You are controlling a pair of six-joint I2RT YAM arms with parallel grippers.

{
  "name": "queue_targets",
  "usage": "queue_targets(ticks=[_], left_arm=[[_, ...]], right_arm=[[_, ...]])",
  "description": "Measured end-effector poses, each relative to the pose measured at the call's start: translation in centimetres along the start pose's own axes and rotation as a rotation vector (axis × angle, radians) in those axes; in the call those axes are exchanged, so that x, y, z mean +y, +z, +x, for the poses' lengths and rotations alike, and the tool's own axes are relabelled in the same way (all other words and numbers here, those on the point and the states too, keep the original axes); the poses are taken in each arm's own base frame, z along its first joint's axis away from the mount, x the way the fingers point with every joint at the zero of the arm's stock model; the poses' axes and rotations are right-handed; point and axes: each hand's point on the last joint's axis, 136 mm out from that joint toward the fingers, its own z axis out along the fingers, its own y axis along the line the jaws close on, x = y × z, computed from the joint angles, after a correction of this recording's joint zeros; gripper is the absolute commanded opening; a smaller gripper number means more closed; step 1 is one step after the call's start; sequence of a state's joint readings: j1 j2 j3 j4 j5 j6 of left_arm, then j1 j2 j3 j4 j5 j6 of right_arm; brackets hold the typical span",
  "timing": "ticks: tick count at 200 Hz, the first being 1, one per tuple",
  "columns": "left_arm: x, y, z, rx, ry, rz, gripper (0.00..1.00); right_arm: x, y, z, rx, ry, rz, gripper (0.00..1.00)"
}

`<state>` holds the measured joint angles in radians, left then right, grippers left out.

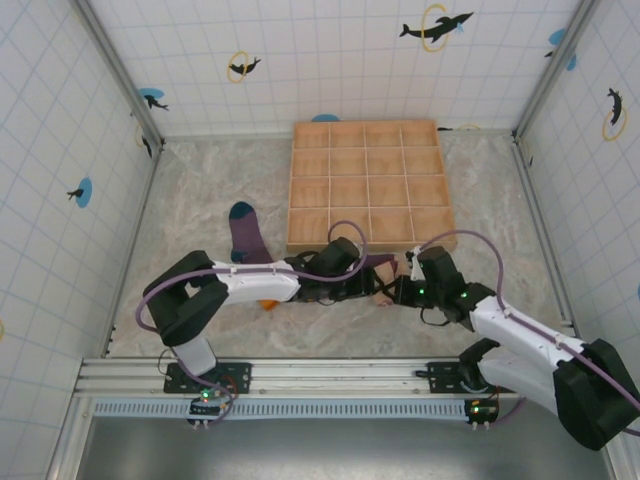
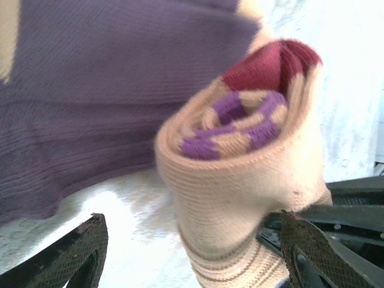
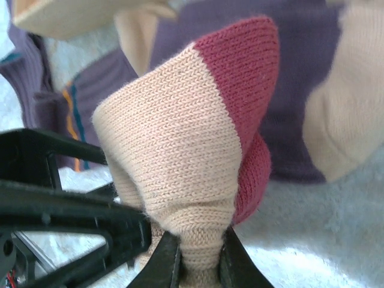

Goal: Roll the socks

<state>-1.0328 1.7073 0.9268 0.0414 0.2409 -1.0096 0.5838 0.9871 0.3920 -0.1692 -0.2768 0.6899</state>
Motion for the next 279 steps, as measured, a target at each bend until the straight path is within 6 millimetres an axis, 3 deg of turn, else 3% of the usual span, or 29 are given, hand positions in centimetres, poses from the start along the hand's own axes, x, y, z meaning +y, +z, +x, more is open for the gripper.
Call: queue_targets(ticks=[23, 43, 79, 125, 224, 279], left_arm=[[-3.1, -2.2, -2.2, -0.058, 0.048, 0.048, 0.76], [-3.8, -4.1, -4.2, -0.106, 0.072, 0.065, 0.76], [-0.5, -5.5, -6.6, -0.151, 0.086, -0.02, 0.78], [4.6, -6.5, -6.3, -0.131, 0.096, -0.13, 0.8], [9.3, -6.8, -5.7, -0.096, 0.116, -0.217, 0.78], [10.0, -6.1, -5.8, -0.093, 0.107, -0.217, 0.76]], right_arm=[[1.5, -1.8, -3.3, -0.055, -0.029, 0.021, 0.0], [1.7, -3.2, -6.2, -0.1, -0.034, 0.055, 0.0], [-0.2, -4.6, -10.2, -0.138, -0.036, 0.172, 0.0], [-3.4, -4.6, -14.2, -0.16, -0.079, 0.355, 0.0], [-10.0, -3.0, -17.2, -0.148, -0.162, 0.605, 0.0], [-12.5, -0.1, -16.7, -0.062, -0.135, 0.587, 0.0]])
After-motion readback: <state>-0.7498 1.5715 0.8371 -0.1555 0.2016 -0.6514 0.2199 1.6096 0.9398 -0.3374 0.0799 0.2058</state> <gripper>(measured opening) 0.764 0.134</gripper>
